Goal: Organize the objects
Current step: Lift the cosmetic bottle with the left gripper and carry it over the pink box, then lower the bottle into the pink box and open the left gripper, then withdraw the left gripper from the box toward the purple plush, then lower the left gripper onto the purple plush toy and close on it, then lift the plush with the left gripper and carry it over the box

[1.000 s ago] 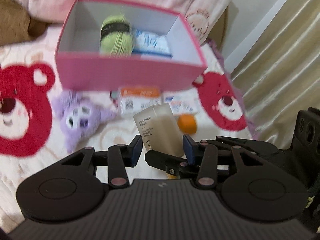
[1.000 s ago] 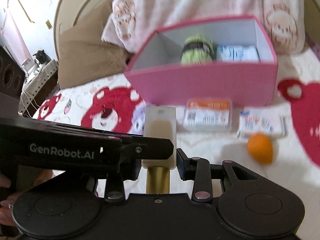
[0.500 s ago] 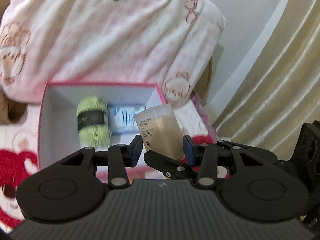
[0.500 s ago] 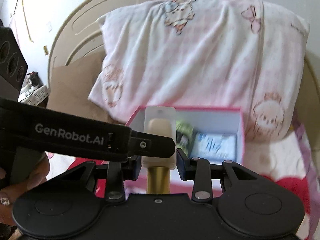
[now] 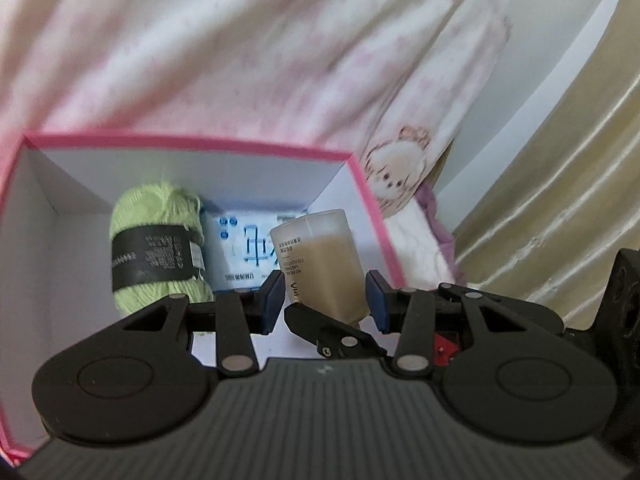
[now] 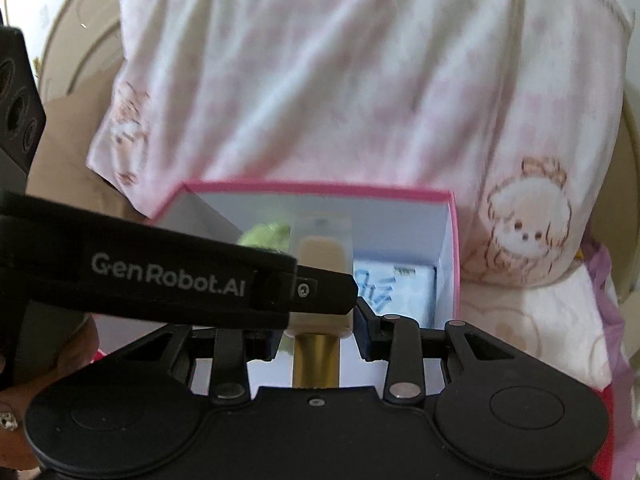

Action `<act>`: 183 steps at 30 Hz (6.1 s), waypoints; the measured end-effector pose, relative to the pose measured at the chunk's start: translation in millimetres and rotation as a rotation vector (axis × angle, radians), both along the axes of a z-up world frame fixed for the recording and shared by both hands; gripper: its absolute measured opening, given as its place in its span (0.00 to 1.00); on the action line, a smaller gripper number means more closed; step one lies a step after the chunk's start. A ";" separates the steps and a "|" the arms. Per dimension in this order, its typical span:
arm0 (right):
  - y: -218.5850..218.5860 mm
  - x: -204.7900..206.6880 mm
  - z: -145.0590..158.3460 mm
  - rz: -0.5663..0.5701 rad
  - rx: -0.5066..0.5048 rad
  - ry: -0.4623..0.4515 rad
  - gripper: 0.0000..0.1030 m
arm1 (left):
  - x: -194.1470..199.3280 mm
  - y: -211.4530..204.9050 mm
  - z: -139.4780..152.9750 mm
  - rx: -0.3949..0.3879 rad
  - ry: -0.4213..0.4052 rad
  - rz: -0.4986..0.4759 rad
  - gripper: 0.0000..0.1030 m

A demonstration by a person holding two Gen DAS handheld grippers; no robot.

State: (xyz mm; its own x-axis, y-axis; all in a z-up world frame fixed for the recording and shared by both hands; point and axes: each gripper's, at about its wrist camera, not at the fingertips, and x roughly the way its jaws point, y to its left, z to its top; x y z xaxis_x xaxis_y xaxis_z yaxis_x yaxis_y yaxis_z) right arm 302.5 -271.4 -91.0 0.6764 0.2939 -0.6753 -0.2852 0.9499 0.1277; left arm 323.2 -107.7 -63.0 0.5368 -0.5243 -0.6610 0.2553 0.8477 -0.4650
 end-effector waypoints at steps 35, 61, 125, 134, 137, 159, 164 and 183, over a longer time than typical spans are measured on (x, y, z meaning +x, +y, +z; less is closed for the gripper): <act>11.1 10.0 -13.6 0.133 -0.200 0.150 0.39 | 30.6 -4.9 -67.5 -0.013 0.230 0.039 0.36; -26.6 -38.8 26.7 0.113 -0.039 0.083 0.43 | -9.9 -3.8 1.4 0.095 0.171 0.025 0.44; 147.4 -126.3 -106.0 0.200 0.134 0.165 0.59 | -94.4 161.6 -84.8 0.155 0.210 0.151 0.42; 141.3 -152.2 -94.0 0.220 -0.063 0.143 0.47 | -111.5 165.9 -89.7 0.032 0.339 0.148 0.42; 128.5 -152.3 -88.8 0.222 -0.102 0.185 0.41 | -116.6 165.3 -90.1 0.005 0.364 0.144 0.42; 120.3 -142.0 -94.9 0.135 0.042 0.121 0.52 | -121.7 155.5 -83.6 0.001 0.344 0.136 0.33; 111.4 -135.6 -102.3 0.097 0.067 0.166 0.51 | -126.3 147.8 -85.3 0.021 0.352 0.162 0.31; 75.5 -171.5 -18.8 0.119 0.087 0.109 0.47 | -178.6 103.7 -0.4 0.042 0.156 0.040 0.33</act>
